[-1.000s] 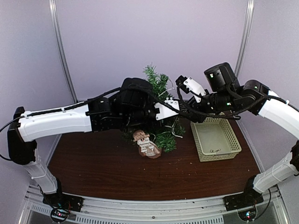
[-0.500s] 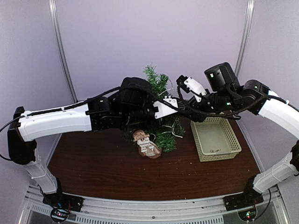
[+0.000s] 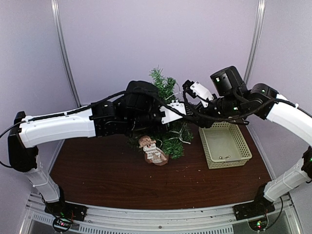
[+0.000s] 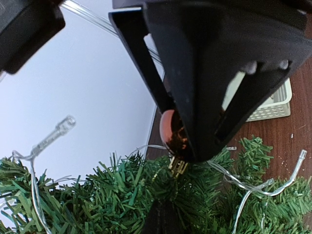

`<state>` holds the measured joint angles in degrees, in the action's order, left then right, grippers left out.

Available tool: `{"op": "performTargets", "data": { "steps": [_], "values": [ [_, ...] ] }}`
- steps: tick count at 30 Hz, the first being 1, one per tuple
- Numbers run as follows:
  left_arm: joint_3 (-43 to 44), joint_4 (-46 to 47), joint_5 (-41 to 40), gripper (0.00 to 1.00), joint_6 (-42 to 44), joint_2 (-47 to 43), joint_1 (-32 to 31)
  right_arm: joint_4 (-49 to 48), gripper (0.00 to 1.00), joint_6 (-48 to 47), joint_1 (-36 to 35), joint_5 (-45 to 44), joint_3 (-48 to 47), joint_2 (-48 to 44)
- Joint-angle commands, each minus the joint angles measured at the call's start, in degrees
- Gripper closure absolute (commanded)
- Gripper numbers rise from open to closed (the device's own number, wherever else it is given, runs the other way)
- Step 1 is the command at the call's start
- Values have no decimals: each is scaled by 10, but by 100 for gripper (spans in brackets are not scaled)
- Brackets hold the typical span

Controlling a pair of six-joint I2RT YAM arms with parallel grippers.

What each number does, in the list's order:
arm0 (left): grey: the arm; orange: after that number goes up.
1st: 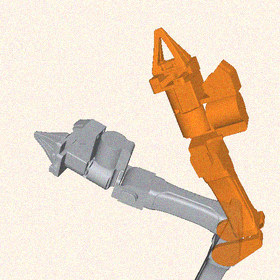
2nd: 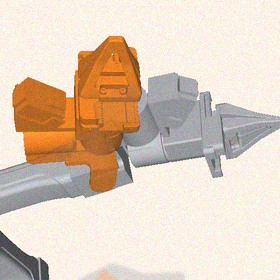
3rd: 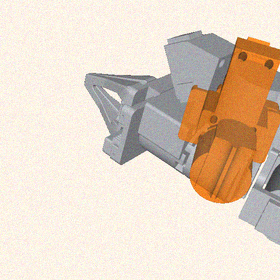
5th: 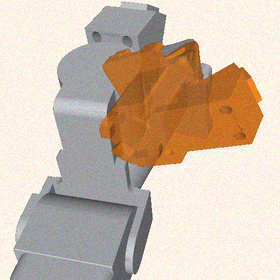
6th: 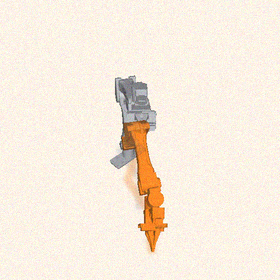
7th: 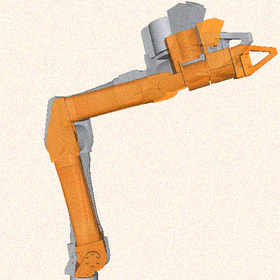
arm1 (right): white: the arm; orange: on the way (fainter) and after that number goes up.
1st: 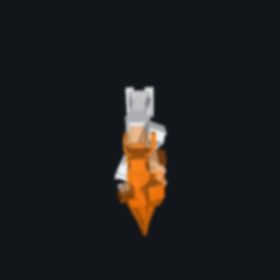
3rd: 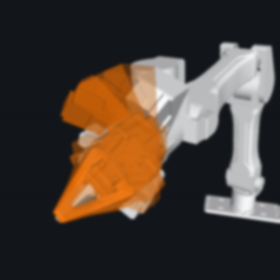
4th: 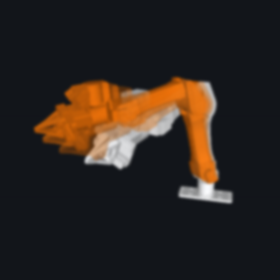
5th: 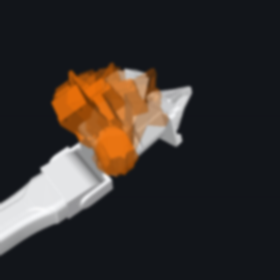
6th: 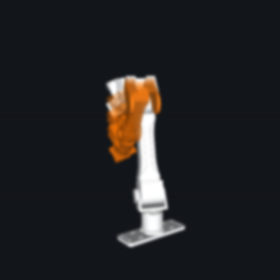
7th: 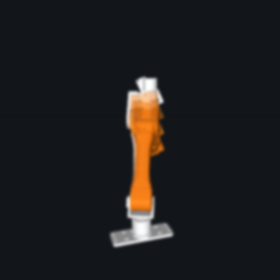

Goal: Decorate the small christmas tree

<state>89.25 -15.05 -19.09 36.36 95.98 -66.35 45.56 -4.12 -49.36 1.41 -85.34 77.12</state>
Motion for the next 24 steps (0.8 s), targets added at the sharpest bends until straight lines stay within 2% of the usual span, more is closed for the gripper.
{"op": "performTargets", "data": {
  "steps": [1,21,24],
  "values": [
    [5,12,-5,100,-6,-12,3,-5,57,5,3,-7,-4,14],
    [-4,2,6,100,-2,-14,3,-11,49,6,3,8,25,0],
    [-6,2,10,100,-2,-16,3,-10,44,7,3,12,25,-2]
  ]
}}
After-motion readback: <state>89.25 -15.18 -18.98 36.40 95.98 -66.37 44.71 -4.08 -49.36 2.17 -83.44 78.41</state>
